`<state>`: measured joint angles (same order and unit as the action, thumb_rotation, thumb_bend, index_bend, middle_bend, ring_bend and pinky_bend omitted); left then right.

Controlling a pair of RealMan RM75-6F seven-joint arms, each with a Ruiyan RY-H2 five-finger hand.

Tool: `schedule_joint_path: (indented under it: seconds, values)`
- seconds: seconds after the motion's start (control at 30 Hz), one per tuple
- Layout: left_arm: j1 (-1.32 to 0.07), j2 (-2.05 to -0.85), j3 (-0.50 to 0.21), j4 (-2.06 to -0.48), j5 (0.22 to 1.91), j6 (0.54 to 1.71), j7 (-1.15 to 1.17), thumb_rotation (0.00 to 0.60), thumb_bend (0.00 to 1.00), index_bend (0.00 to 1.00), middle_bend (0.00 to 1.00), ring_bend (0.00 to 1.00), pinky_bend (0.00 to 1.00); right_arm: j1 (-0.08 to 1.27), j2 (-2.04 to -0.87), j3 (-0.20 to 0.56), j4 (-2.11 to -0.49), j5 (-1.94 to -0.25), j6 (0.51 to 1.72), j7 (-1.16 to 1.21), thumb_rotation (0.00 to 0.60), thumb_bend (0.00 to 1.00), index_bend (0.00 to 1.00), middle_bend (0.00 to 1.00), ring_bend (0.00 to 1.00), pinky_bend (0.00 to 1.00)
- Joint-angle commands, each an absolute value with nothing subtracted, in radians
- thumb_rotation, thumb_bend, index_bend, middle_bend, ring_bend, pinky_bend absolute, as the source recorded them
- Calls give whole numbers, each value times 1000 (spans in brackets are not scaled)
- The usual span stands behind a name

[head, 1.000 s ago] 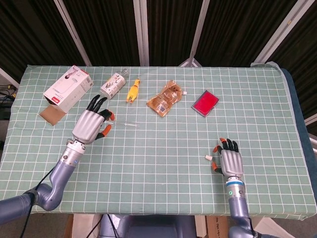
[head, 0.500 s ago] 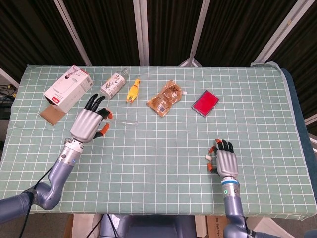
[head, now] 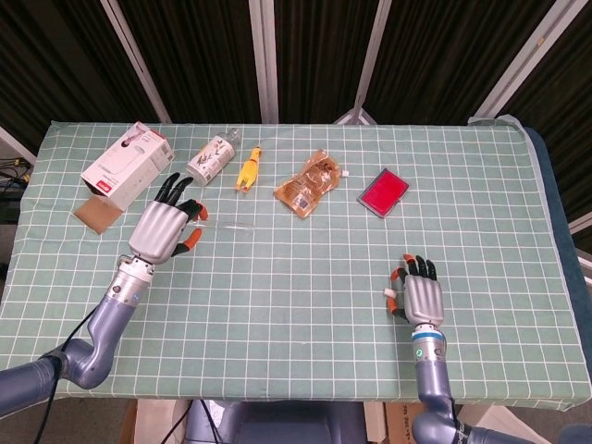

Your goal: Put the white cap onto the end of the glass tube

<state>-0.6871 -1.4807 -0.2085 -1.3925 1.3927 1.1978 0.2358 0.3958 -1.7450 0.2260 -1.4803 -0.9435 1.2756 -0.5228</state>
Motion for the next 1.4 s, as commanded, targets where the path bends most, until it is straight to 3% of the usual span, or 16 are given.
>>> schedule_joint_path:
  seconds: [0.03,0.57,1.4]
  values:
    - [-687,-1482,-207,-1391,1394,1199,235,600,620,515,526,96,0,398,-1746,230,-1479,-940,1276,-521,600,352,417,140,0,0]
    - [-687,-1482,-205,-1388,1395,1201,232,600,620,515,526,96,0,406,-1753,238,-1447,-920,1272,-534,600,352,527,178,0,0]
    - [-689,-1491,-201,-1380,1392,1197,231,600,620,513,525,95,0,413,-1756,239,-1438,-922,1262,-515,600,358,575,191,0,0]
